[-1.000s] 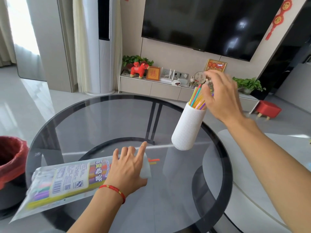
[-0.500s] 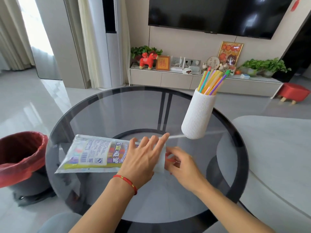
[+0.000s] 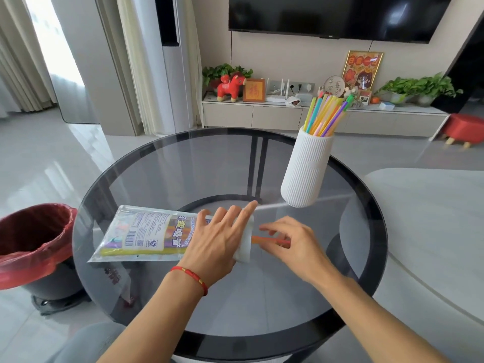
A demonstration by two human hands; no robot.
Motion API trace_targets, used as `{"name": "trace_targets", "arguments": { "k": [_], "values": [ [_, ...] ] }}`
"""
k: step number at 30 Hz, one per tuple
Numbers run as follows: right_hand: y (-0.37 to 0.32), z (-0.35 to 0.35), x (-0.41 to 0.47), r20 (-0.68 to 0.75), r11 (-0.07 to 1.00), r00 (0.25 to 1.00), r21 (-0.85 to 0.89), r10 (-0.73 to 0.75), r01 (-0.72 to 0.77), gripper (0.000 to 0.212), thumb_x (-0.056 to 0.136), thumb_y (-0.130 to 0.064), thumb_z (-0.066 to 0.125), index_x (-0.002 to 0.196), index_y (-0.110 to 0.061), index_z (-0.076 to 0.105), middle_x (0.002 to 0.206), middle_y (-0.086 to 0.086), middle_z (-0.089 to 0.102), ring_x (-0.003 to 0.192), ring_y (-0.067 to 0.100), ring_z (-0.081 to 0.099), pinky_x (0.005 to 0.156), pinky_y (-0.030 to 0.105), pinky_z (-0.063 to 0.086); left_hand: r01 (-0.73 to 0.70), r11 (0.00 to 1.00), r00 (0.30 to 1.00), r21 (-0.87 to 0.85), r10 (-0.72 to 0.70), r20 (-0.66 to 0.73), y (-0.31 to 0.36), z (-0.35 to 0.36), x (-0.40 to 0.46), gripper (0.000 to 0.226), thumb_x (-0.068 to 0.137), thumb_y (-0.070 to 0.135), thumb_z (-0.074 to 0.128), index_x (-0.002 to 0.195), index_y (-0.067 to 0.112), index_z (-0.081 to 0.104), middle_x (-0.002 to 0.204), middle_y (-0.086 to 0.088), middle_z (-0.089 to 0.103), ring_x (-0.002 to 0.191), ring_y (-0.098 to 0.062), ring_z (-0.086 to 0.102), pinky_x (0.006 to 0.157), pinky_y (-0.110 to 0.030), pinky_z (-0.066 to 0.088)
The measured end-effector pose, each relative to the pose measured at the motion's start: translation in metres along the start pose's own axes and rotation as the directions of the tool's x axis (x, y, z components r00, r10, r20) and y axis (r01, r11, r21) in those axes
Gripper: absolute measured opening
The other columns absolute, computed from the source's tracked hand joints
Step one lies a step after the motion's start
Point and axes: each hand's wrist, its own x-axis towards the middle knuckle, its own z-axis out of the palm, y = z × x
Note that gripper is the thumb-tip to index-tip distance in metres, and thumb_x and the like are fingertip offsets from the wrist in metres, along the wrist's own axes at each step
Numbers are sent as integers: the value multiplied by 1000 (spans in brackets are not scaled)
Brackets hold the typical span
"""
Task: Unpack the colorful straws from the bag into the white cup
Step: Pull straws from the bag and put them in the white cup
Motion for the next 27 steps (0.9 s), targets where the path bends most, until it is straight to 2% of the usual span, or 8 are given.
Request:
{"name": "trace_targets", "arguments": {
  "k": [3, 5, 9, 14, 17, 21, 25, 27],
  "values": [
    [-3, 9, -5, 9, 993, 996, 81, -91, 90, 32, 88, -21, 86, 118, -25, 79, 112, -14, 72, 101, 5, 72, 84, 16, 57, -13, 1000, 1000, -27, 13, 5, 4, 2, 1, 120, 64, 29, 78, 156, 28, 2, 127, 2, 47, 106, -26, 50, 94, -48, 42],
    [-6, 16, -6, 69, 989, 993, 121, -99, 90, 32, 92, -18, 81, 123, -26, 78, 115, -18, 75, 104, 4, 72, 82, 13, 54, -21, 998, 1000, -62, 21, 1, 5, 4, 0, 118, 65, 30, 76, 156, 29, 1, 122, -1, 47, 103, -26, 49, 94, -47, 41],
    [-8, 23, -5, 120, 992, 989, 96, -92, 80, 19, 97, -11, 73, 111, -22, 81, 87, -29, 72, 78, 3, 68, 69, 13, 50, -21, 991, 1000, -131, 21, 0, 4, 5, 0, 116, 67, 31, 75, 156, 30, 0, 119, -1, 47, 104, -26, 48, 95, -45, 41],
    [-12, 29, -2, 181, 997, 982, 63, -54, 43, 6, 99, -12, 72, 102, -10, 77, 87, -7, 71, 70, 3, 62, 66, 17, 48, -30, 989, 1000, -142, 31, 6, 6, 8, 2, 119, 64, 30, 77, 155, 31, 1, 114, 1, 48, 101, -24, 48, 92, -42, 42],
    [-12, 29, -2, 161, 998, 987, 64, -30, 20, 7, 97, -12, 74, 97, -13, 81, 71, -17, 64, 63, -2, 61, 61, 12, 45, -29, 989, 999, -142, 31, 12, 7, 10, 1, 115, 65, 30, 75, 155, 30, 5, 116, 1, 48, 101, -24, 48, 92, -41, 41],
    [-8, 14, -4, 157, 992, 987, 117, 23, -42, 15, 96, -18, 78, 106, -25, 86, 68, -27, 66, 60, -2, 61, 61, 11, 46, -20, 994, 1000, -107, 20, 1, 2, 11, -1, 96, 74, 32, 69, 153, 32, 14, 123, 2, 49, 106, -25, 49, 95, -43, 40],
    [-1, -13, -5, 141, 964, 975, 179, 172, -196, 19, 94, -15, 78, 103, -30, 87, 75, 6, 77, 62, 10, 61, 56, 24, 50, 28, 996, 998, -79, -23, 66, -8, 10, -2, 85, 75, 32, 67, 148, 43, 24, 135, -2, 44, 119, -27, 46, 102, -50, 35],
    [2, -29, -5, 172, 924, 960, 277, 220, -262, 18, 94, -10, 78, 102, -24, 87, 73, 12, 77, 58, 11, 63, 51, 25, 52, 59, 996, 995, -67, -52, 91, -10, 10, -2, 78, 77, 35, 68, 144, 46, 30, 139, -3, 41, 125, -27, 43, 104, -51, 33]
  ]
}}
